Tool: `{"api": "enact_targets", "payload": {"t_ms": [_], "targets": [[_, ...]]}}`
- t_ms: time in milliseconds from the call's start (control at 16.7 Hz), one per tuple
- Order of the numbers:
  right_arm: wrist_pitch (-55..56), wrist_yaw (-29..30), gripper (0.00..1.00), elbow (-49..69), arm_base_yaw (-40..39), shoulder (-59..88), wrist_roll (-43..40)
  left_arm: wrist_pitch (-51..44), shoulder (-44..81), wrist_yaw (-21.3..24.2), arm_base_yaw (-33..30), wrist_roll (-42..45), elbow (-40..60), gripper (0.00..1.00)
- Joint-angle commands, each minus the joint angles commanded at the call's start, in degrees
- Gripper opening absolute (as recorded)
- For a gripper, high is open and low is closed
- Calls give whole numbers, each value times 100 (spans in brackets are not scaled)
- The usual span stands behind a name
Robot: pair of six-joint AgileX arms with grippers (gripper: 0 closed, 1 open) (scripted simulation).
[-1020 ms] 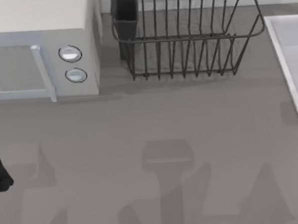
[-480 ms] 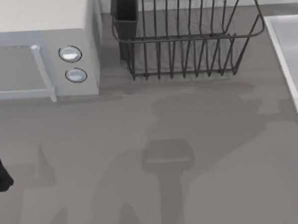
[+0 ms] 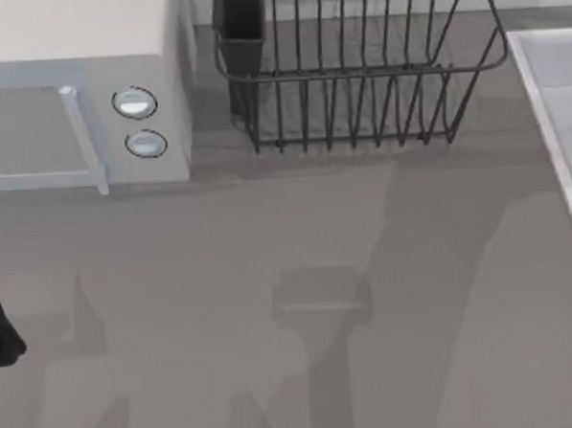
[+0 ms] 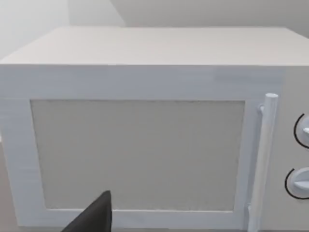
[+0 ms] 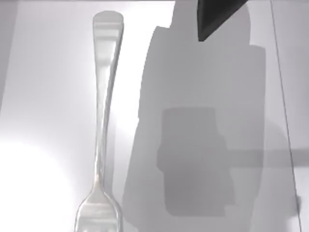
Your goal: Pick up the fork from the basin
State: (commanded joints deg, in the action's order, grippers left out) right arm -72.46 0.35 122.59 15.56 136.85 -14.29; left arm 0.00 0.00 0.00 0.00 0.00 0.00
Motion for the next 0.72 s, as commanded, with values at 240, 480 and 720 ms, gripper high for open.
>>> {"api": "enact_targets", "payload": {"t_ms": [240,480,720], "targets": [[-279,1,100,471,59,520,-56,0,0,0,0,0,0,100],[-279,1,100,471,59,520,-56,0,0,0,0,0,0,100],[-39,3,100,289,27,615,-49,0,0,0,0,0,0,100]]}}
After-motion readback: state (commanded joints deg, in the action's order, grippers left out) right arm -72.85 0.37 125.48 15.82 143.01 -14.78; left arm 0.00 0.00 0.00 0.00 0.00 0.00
